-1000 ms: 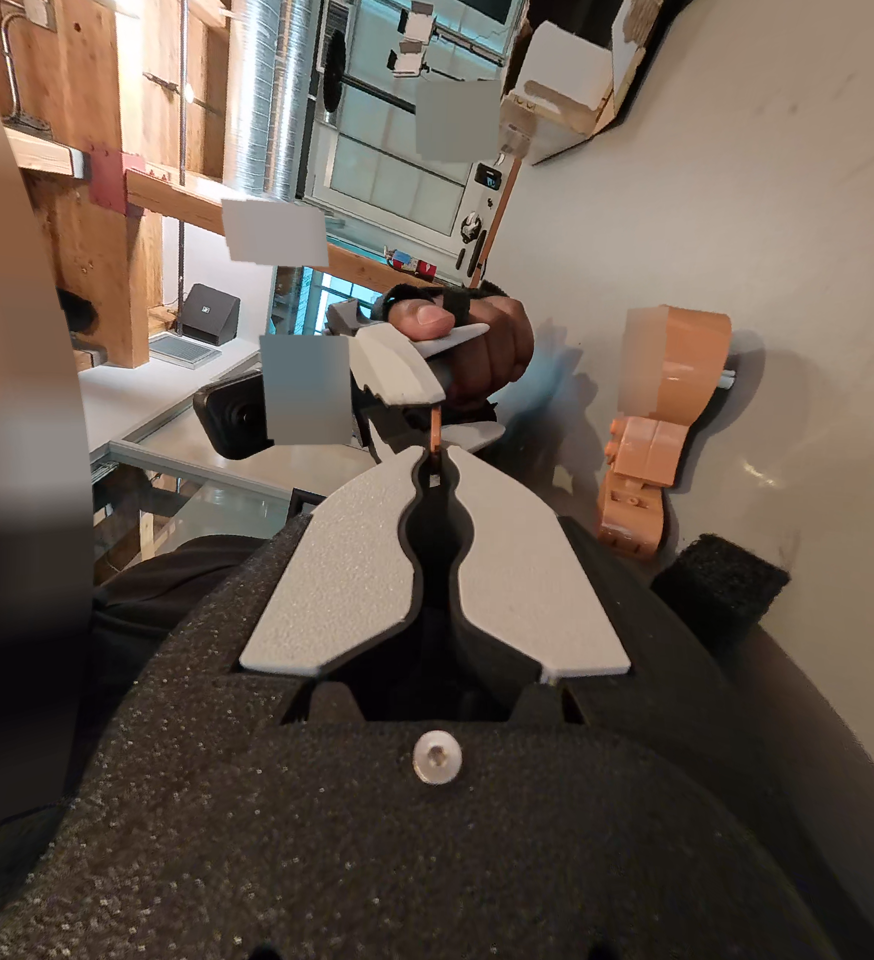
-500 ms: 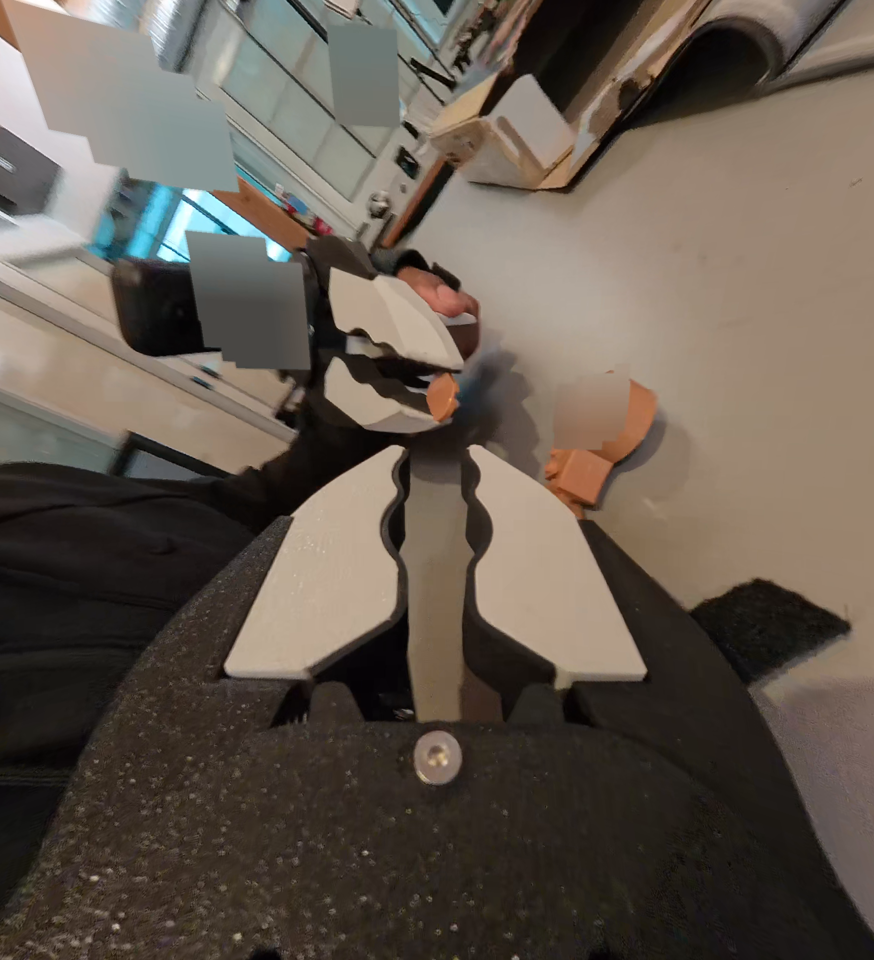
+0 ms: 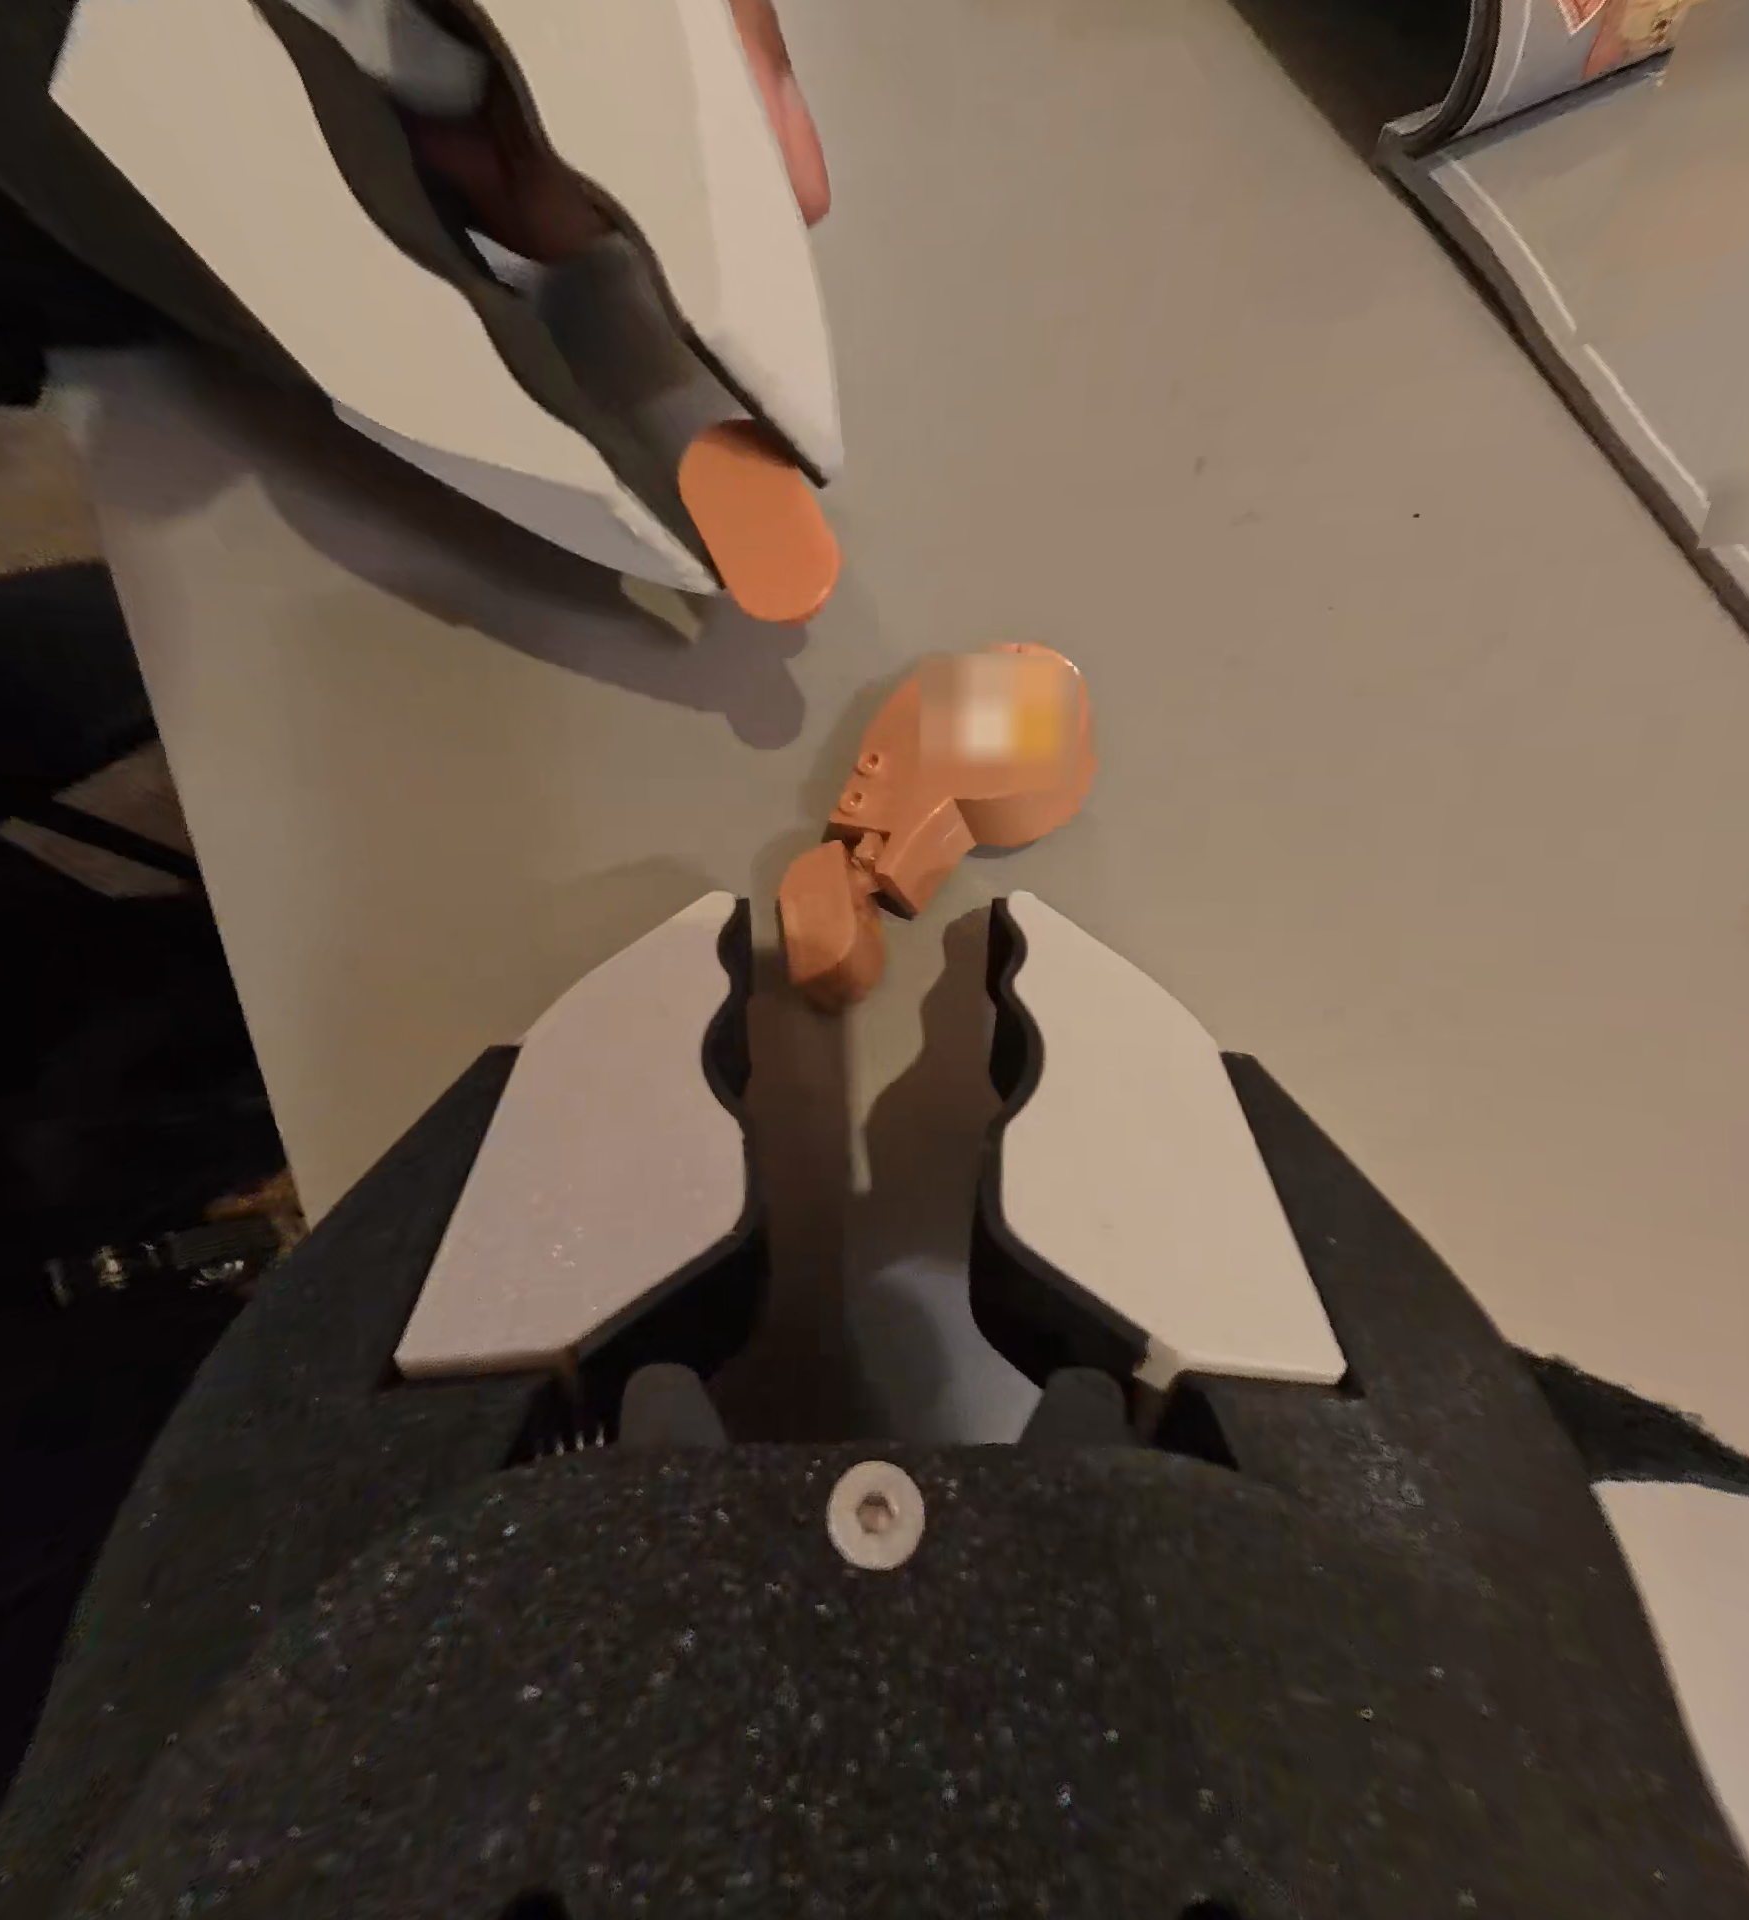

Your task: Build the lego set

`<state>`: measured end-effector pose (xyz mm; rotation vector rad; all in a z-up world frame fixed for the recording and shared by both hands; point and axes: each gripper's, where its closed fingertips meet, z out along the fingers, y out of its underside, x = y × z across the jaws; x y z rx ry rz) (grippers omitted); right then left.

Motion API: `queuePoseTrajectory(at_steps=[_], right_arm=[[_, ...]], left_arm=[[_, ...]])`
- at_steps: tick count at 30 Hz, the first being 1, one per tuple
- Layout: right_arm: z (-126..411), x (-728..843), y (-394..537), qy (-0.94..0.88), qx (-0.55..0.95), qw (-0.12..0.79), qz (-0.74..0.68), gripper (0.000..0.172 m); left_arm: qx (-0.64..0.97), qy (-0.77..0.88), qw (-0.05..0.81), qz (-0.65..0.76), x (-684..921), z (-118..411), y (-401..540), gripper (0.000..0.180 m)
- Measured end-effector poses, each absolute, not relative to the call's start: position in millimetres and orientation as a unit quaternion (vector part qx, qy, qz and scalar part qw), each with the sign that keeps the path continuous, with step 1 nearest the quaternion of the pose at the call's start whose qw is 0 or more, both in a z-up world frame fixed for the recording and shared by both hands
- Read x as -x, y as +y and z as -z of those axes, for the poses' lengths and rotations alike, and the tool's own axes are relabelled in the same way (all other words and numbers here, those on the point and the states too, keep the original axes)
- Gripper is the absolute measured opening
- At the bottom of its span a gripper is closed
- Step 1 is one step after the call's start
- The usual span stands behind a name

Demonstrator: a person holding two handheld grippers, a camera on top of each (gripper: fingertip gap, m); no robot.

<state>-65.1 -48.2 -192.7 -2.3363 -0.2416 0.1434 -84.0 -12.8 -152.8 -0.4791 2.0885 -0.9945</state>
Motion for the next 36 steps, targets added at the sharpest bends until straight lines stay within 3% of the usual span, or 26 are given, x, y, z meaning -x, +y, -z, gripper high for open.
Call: queuePoseTrajectory(at_steps=[11, 19, 28, 36], right_arm=[[182, 15, -43, -0.087, 0.912, 0.398, -0.054, 0.032], [175, 30, -42, -0.156, 0.891, 0.419, -0.082, 0.040], [190, 32, -38, -0.223, 0.895, 0.383, -0.060, 0.039], [199, 34, -37, -0.239, 0.898, 0.362, -0.073, 0.023]], left_arm=[[0.150, 0.838, 0.363, 0.380, 82, 157, -15, 0.016], [0.115, 0.857, 0.363, 0.347, 66, 160, -16, 0.016], [0.068, 0.877, 0.376, 0.292, 50, 172, -26, 0.016], [0.069, 0.877, 0.376, 0.292, 47, 173, -24, 0.016]])
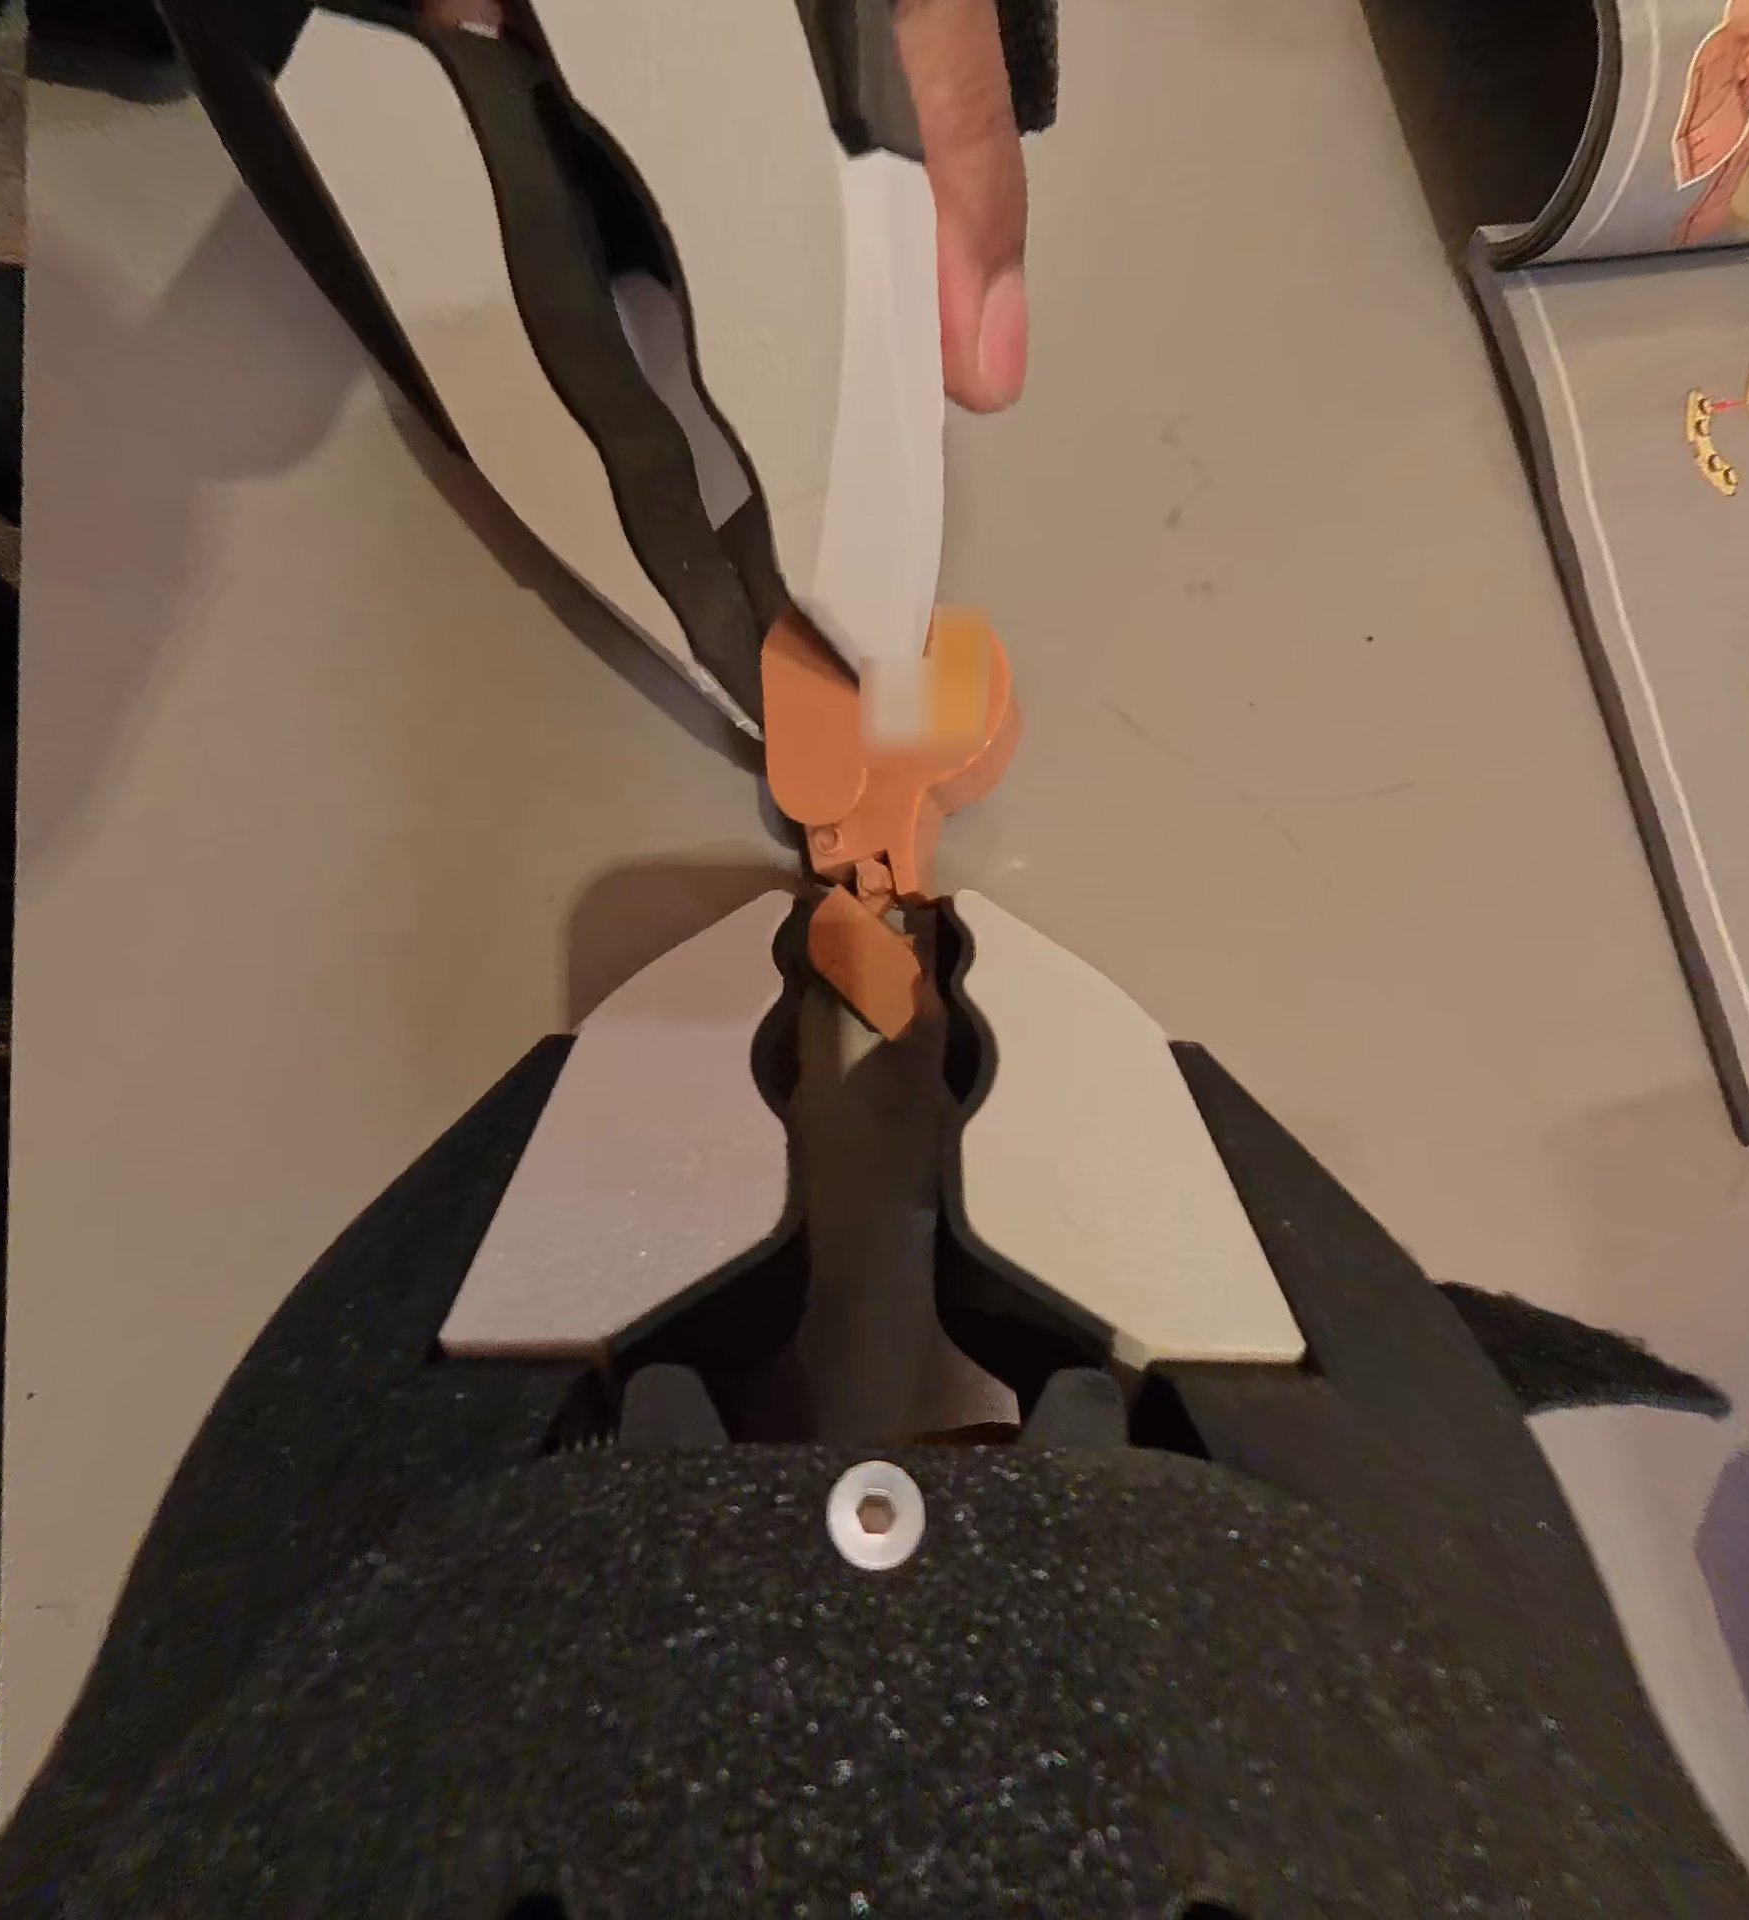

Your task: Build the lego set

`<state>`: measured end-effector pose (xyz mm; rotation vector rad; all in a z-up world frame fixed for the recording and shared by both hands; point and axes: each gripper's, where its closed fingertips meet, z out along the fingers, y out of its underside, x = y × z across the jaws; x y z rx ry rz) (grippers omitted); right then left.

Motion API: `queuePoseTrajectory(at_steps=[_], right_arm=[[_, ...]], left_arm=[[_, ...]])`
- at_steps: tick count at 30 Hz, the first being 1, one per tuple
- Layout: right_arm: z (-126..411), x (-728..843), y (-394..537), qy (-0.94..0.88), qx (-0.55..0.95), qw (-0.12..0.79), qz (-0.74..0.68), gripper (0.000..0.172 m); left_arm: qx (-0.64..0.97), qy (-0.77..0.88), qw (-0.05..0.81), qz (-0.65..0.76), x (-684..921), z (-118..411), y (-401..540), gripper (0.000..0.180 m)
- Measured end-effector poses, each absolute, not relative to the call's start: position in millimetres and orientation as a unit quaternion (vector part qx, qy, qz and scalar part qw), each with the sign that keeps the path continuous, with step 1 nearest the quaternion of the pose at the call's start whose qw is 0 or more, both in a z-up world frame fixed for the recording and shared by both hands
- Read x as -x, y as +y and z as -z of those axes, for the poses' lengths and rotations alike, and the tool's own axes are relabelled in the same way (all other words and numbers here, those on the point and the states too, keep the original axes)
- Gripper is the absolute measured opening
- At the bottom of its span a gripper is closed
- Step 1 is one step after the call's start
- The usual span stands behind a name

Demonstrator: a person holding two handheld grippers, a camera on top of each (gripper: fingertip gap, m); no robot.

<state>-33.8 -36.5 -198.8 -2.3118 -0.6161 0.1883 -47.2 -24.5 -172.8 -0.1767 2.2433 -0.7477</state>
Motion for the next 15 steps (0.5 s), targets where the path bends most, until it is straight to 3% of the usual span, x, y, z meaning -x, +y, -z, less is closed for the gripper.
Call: queuePoseTrajectory(at_steps=[15], right_arm=[[191.8, 34.9, -37.8, -0.176, 0.900, 0.357, -0.179, 0.022]], left_arm=[[0.084, 0.876, 0.344, 0.327, 45.6, 171.2, -25.4, 0.016]])
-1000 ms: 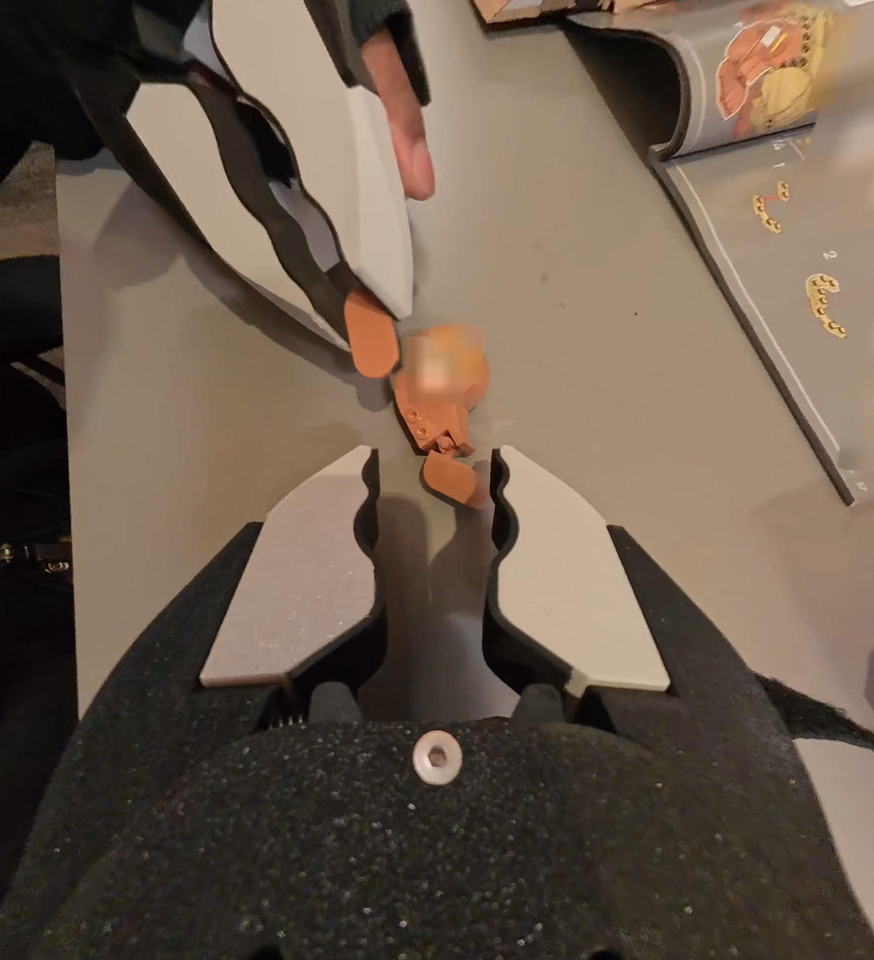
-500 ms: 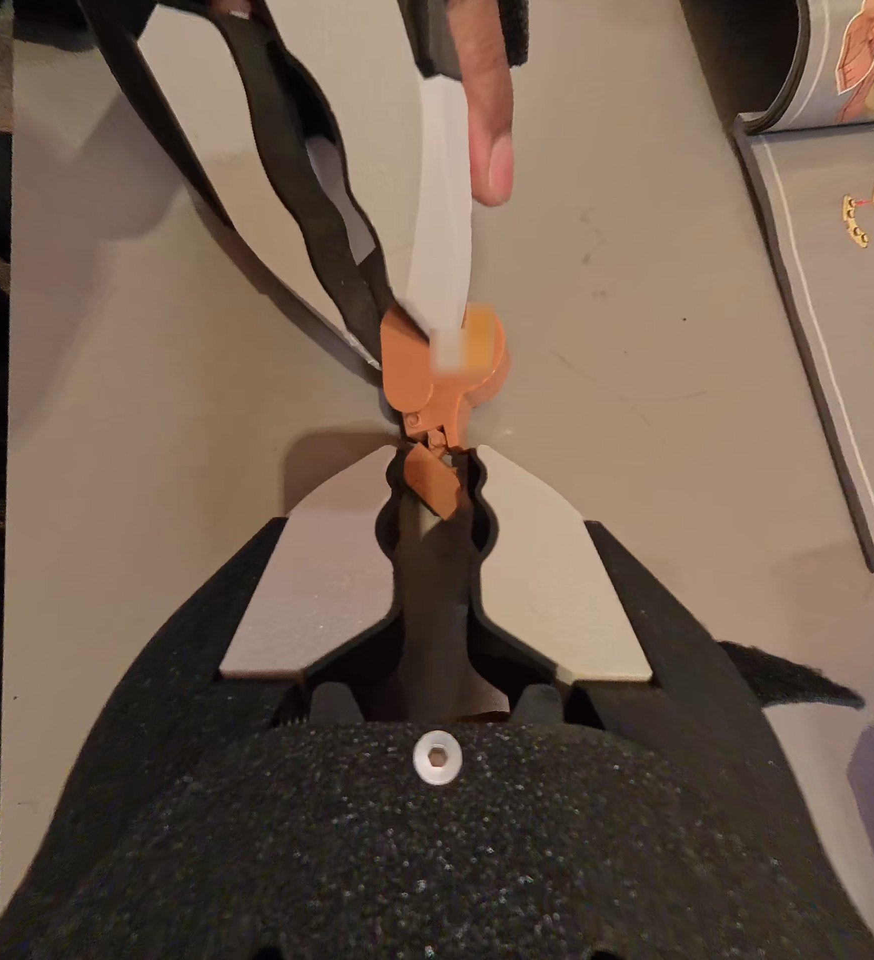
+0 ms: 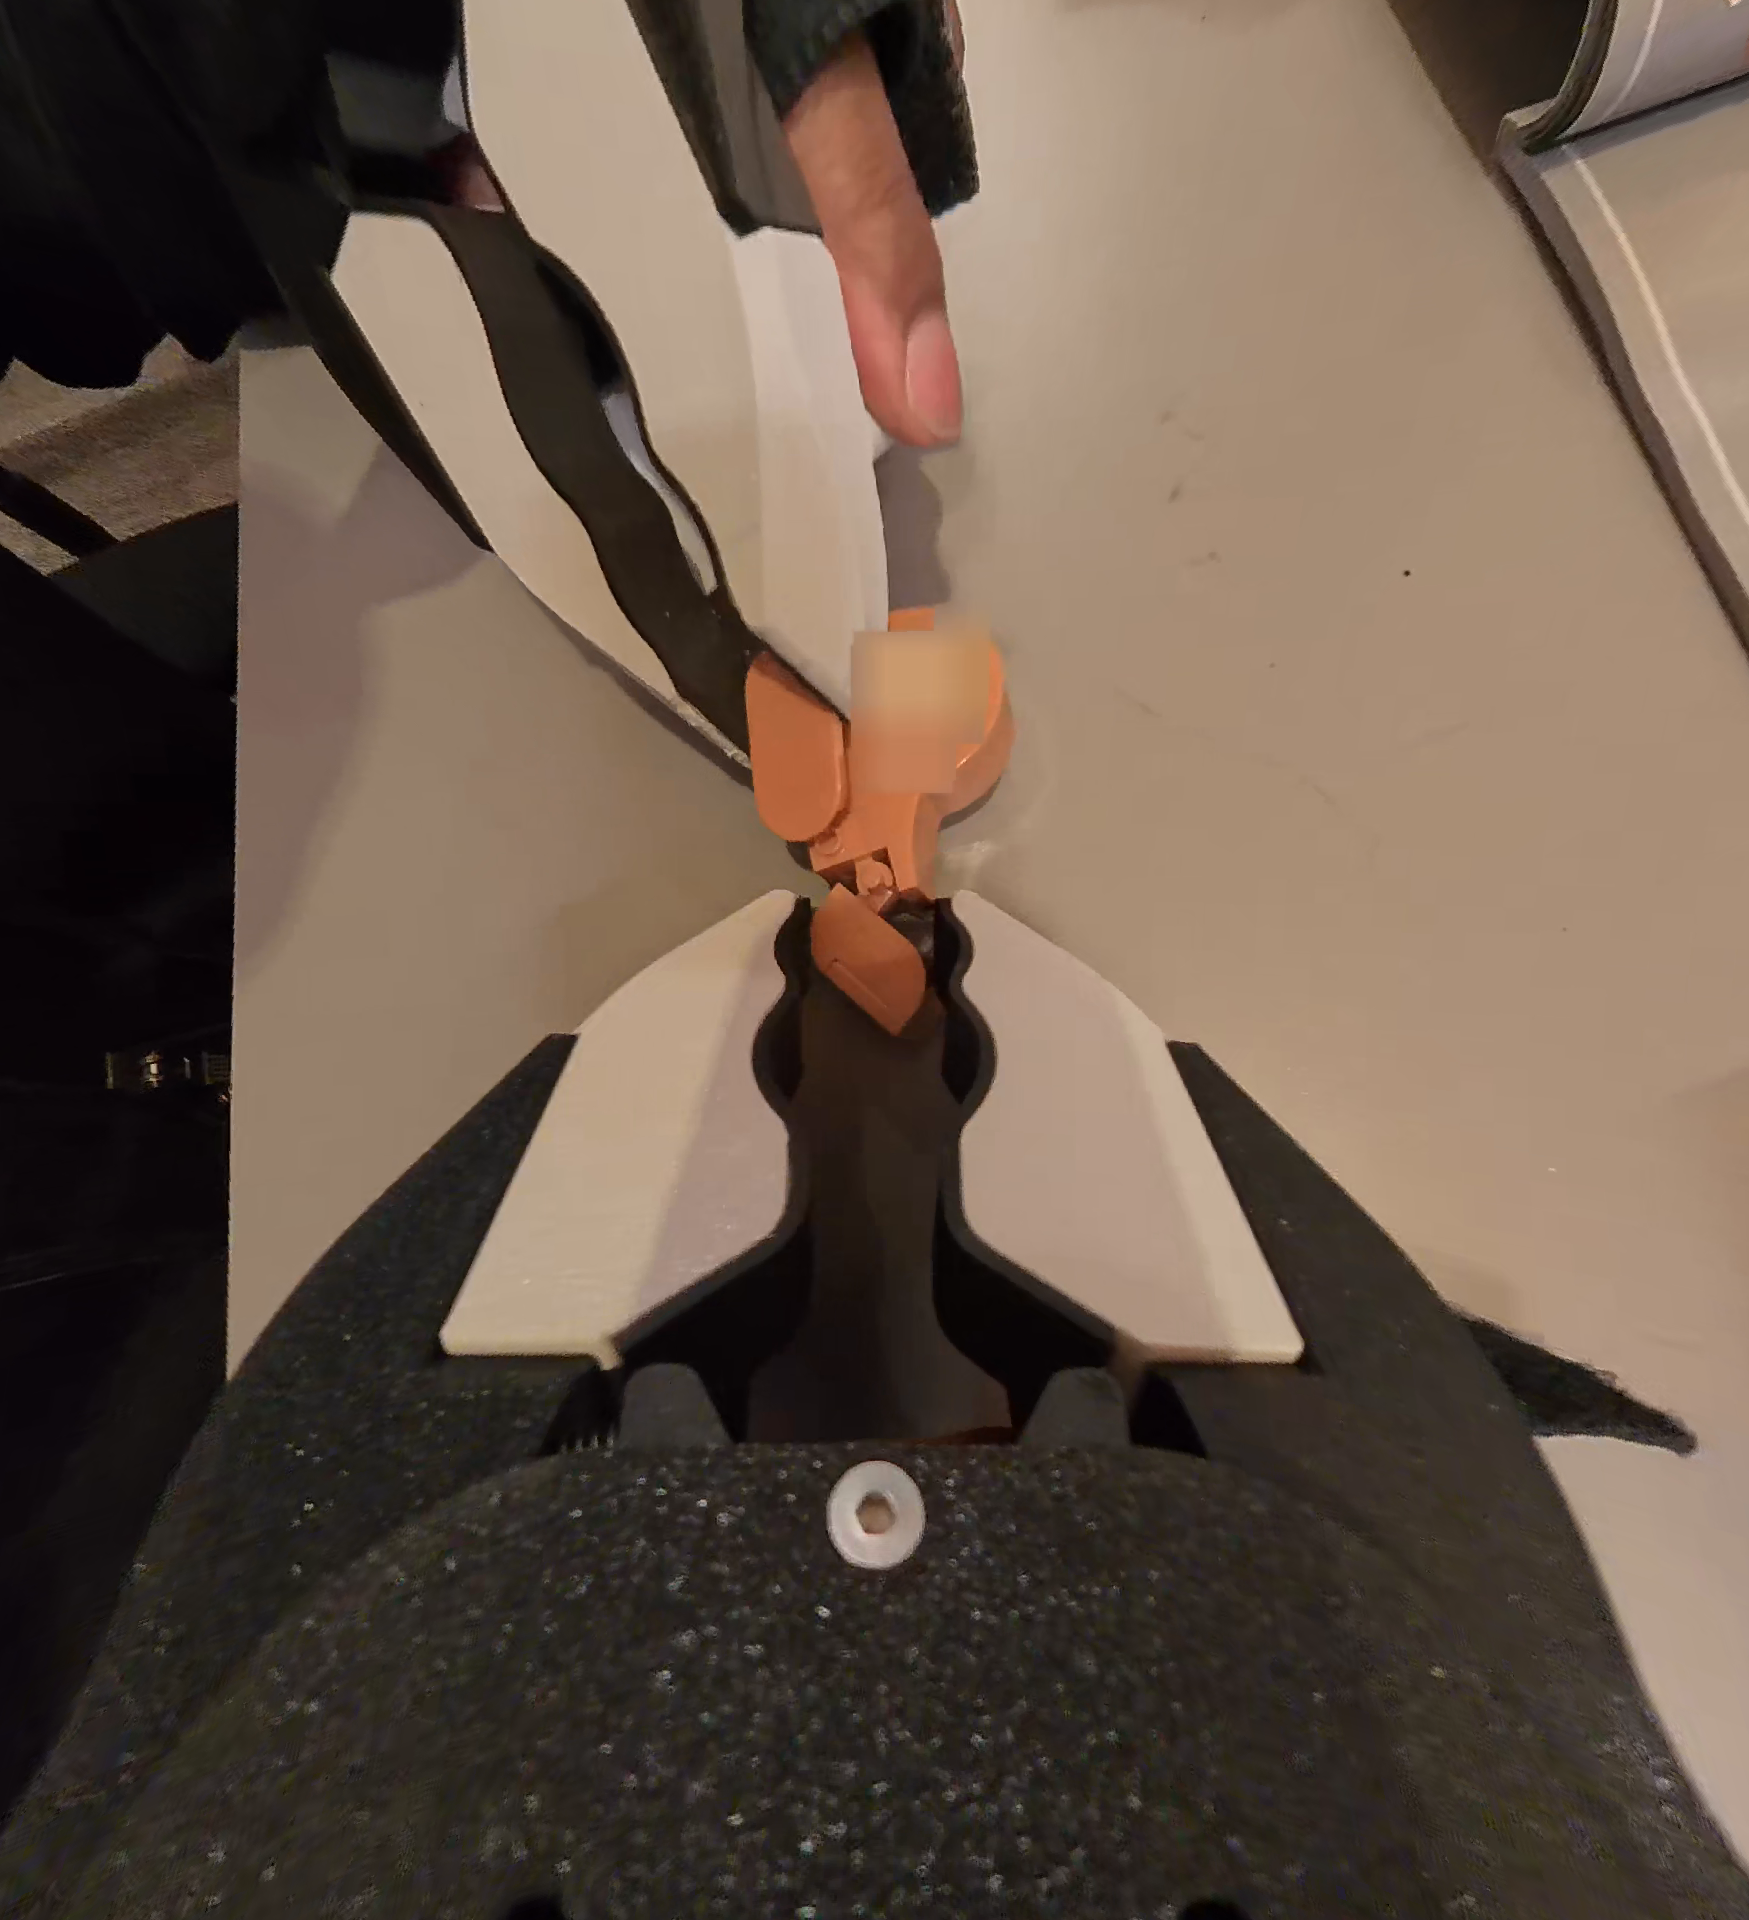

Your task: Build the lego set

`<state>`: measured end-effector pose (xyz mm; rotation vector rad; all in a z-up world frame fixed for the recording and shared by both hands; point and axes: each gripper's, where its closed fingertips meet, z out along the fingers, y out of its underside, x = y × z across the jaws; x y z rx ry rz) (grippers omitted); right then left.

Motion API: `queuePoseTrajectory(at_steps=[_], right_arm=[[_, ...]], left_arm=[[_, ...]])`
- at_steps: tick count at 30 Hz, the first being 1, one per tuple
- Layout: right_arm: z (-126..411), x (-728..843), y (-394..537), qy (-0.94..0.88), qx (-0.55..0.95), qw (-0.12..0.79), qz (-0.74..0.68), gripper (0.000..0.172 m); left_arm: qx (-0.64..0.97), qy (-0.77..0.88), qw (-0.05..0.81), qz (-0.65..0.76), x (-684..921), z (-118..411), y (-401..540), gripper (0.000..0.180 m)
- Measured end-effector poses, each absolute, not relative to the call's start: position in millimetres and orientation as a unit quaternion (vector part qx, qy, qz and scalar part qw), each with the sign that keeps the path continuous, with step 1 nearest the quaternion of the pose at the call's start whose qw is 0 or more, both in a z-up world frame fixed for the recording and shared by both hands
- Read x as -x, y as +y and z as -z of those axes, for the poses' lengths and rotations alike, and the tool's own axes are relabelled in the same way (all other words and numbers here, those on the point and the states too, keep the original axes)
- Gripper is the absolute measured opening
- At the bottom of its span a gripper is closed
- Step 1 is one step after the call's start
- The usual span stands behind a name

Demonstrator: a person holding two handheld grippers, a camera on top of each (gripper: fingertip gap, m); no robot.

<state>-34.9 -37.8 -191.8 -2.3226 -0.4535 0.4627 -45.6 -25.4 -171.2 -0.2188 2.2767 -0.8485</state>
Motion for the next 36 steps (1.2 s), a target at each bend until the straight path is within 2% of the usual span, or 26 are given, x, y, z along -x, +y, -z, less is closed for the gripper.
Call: queuePoseTrajectory(at_steps=[14, 36], right_arm=[[190.4, 39.4, -40.9, -0.158, 0.898, 0.348, -0.217, 0.022], [191.7, 44.1, -44.3, -0.164, 0.898, 0.332, -0.236, 0.022]], left_arm=[[0.155, 0.881, 0.241, 0.377, 47.0, 171.2, -28.3, 0.017], [0.140, 0.895, 0.199, 0.375, 49.9, 173.3, -33.3, 0.019]])
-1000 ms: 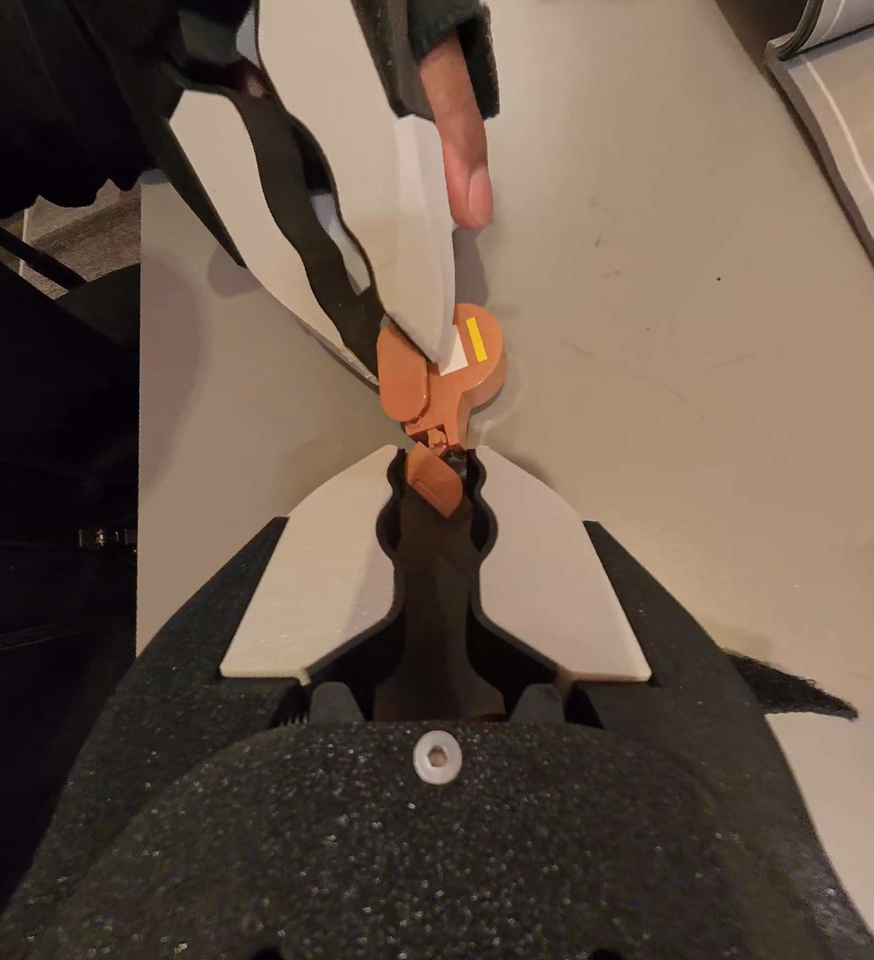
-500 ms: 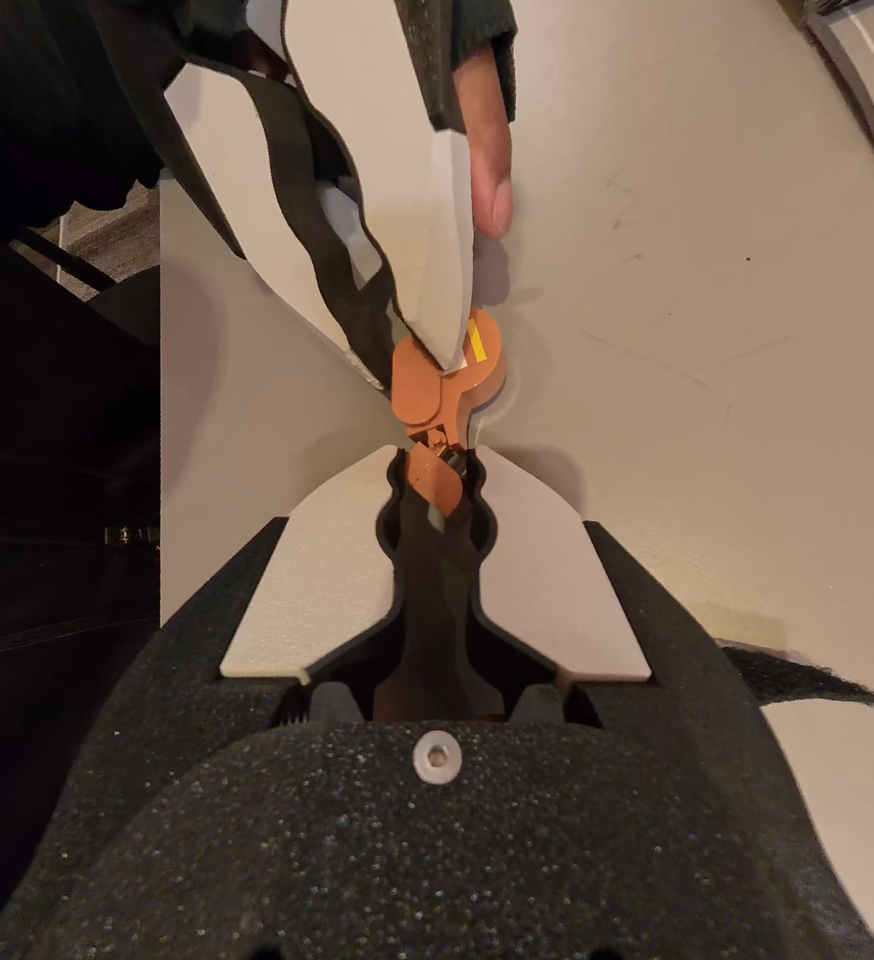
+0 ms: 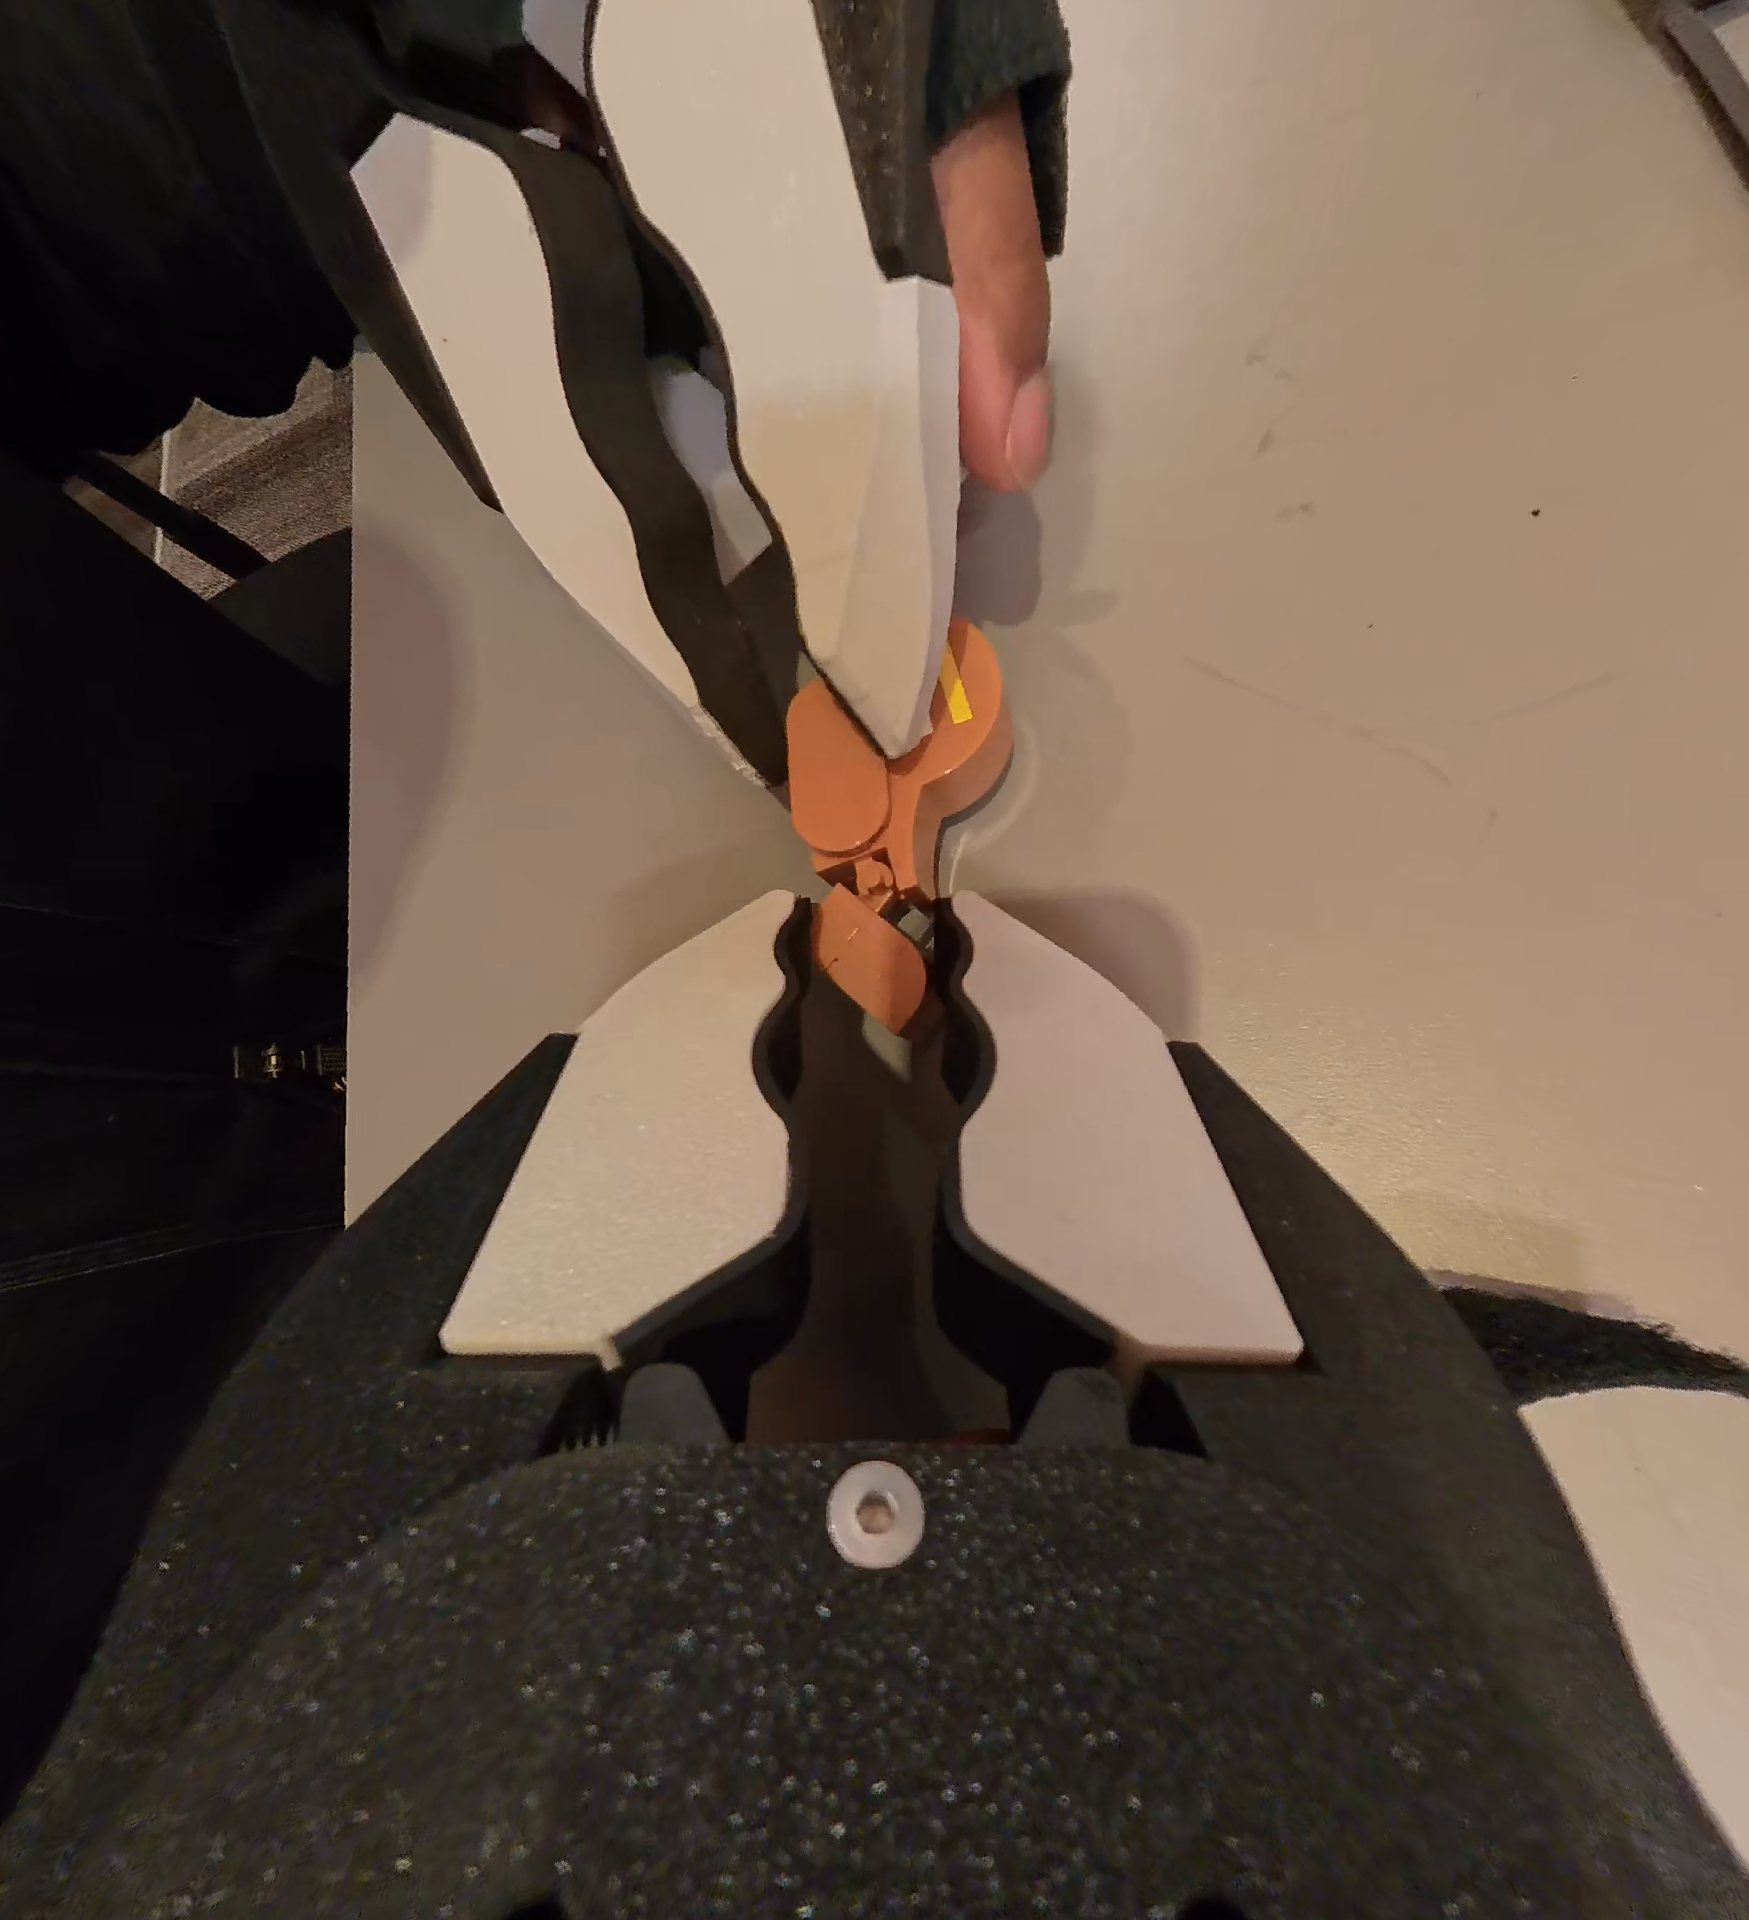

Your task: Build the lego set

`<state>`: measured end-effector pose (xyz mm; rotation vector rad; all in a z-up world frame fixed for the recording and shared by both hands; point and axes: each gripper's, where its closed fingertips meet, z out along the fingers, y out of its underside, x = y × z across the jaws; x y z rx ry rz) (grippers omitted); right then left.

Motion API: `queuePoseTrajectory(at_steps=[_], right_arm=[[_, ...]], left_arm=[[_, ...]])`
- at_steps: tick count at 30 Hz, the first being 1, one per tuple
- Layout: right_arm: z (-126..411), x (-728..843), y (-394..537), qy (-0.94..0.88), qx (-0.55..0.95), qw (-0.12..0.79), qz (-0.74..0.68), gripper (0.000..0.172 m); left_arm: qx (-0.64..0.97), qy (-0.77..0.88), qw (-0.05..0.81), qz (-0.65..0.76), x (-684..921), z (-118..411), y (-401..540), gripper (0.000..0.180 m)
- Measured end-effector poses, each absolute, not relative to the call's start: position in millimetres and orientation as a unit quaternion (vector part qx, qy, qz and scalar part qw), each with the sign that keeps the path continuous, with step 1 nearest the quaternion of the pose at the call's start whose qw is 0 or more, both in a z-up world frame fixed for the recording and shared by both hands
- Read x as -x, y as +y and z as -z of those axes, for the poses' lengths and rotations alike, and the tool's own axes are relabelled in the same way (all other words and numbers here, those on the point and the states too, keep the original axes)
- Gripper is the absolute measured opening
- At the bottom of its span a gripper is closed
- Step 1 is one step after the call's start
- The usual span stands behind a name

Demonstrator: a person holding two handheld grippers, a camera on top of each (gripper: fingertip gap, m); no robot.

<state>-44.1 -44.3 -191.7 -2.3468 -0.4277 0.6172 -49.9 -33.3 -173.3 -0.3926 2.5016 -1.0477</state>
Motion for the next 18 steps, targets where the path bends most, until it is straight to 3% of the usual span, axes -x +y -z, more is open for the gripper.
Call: queuePoseTrajectory(at_steps=[18], right_arm=[[191.6, 45.2, -44.6, -0.165, 0.897, 0.332, -0.238, 0.022]], left_arm=[[0.134, 0.896, 0.191, 0.379, 50.9, 177.6, -39.4, 0.019]])
